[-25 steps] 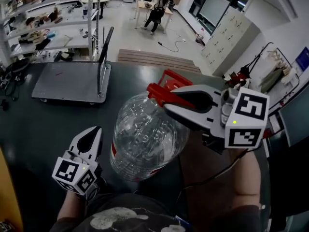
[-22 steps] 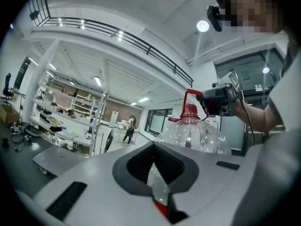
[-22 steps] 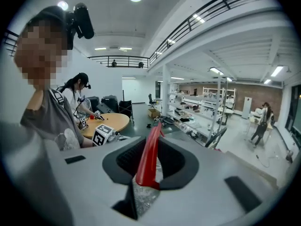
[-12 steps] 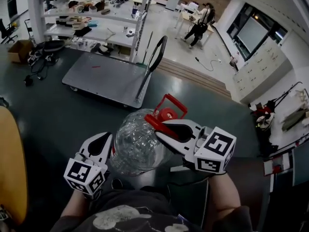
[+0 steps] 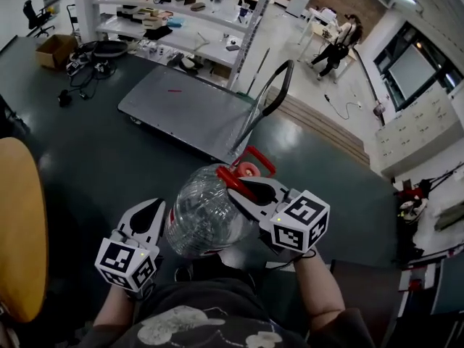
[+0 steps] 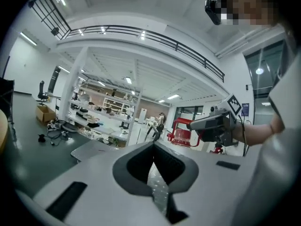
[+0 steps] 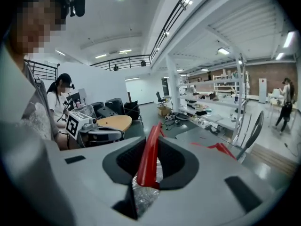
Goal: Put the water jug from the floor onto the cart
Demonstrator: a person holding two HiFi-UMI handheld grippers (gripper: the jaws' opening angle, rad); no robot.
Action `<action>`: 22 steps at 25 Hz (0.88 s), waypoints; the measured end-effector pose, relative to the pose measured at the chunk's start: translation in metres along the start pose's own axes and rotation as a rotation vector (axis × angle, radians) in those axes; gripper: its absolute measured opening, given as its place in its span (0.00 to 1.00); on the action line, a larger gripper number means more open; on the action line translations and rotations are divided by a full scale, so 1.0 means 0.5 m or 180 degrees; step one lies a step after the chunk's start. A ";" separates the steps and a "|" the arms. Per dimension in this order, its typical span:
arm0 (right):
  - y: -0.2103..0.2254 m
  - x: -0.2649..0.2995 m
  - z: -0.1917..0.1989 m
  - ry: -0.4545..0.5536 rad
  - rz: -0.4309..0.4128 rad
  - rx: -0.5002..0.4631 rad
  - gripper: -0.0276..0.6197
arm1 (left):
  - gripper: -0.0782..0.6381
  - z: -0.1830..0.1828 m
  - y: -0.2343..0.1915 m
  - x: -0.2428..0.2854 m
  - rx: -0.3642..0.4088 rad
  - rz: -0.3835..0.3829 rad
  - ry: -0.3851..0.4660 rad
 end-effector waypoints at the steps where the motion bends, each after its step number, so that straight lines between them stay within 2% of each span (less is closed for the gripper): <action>1: 0.017 0.024 0.002 -0.0024 -0.0036 0.0000 0.15 | 0.12 -0.001 -0.017 0.011 -0.0015 -0.0048 0.0003; 7: 0.126 0.141 -0.011 -0.0047 -0.0197 0.0069 0.15 | 0.12 -0.039 -0.123 0.105 -0.0085 -0.0305 -0.0067; 13: 0.252 0.221 -0.027 -0.0019 -0.0219 0.0145 0.15 | 0.12 -0.078 -0.182 0.249 -0.0124 -0.0361 -0.0132; 18: 0.348 0.279 -0.035 -0.0097 -0.0275 0.0133 0.15 | 0.12 -0.118 -0.200 0.360 -0.0061 -0.0315 -0.0126; 22: 0.419 0.326 -0.046 -0.0170 -0.0262 0.0064 0.15 | 0.12 -0.155 -0.239 0.427 -0.0075 -0.0400 -0.0089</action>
Point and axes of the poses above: the fingertips, and each gripper's own axes: x forward along the fingers, y to its right, z out of its underside, the point moved 1 cm from there along -x, backward along the fingers, and after that the axes turned 4 degrees about -y, right-handed, at the moved point
